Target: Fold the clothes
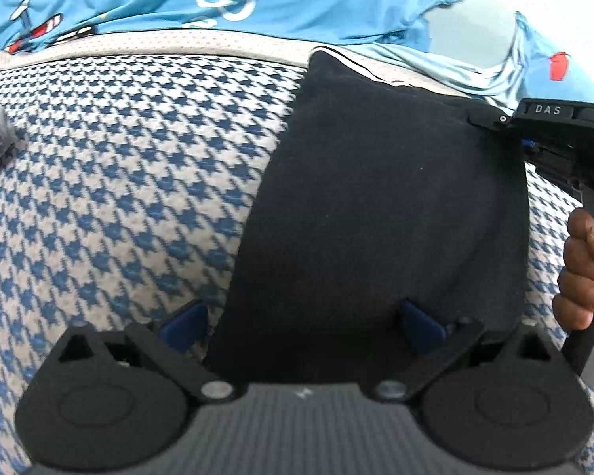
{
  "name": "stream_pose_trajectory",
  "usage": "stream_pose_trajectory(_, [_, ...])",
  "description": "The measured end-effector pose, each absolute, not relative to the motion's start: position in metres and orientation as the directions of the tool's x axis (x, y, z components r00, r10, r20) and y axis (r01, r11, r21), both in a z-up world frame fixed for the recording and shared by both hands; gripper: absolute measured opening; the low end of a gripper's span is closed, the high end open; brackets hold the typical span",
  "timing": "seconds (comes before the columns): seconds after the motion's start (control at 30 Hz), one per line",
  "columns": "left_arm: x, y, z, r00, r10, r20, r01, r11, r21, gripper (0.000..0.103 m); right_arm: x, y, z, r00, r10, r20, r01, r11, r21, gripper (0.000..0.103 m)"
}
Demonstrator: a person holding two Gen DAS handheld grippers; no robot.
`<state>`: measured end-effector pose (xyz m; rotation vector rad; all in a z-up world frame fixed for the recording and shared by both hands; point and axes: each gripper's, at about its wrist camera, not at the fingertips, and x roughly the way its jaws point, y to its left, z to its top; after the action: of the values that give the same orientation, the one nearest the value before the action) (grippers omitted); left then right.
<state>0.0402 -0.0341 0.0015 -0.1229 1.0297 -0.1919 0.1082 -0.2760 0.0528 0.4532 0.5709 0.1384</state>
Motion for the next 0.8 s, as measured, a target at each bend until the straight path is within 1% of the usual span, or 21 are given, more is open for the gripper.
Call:
stream_pose_trajectory(0.1, [0.039, -0.039, 0.004, 0.5, -0.246, -0.83, 0.133, 0.969, -0.207, 0.103, 0.103, -0.29, 0.056, 0.846, 0.21, -0.49, 0.033, 0.897, 0.441, 0.007])
stream_pose_trajectory(0.33, [0.033, -0.051, 0.01, 0.511, -0.299, -0.806, 0.208, 0.953, -0.222, 0.103, 0.08, -0.335, 0.067, 0.867, 0.06, -0.494, 0.164, 0.903, 0.396, 0.007])
stream_pose_trajectory(0.53, [0.026, -0.062, 0.012, 0.517, -0.308, -0.799, 0.262, 0.945, -0.194, 0.103, 0.054, -0.386, 0.077, 0.856, -0.073, -0.511, 0.292, 0.885, 0.362, 0.007])
stream_pose_trajectory(0.8, [0.019, -0.073, 0.009, 0.507, -0.325, -0.798, 0.304, 0.934, -0.187, 0.103, 0.022, -0.438, 0.086, 0.819, -0.233, -0.525, 0.438, 0.844, 0.31, 0.007])
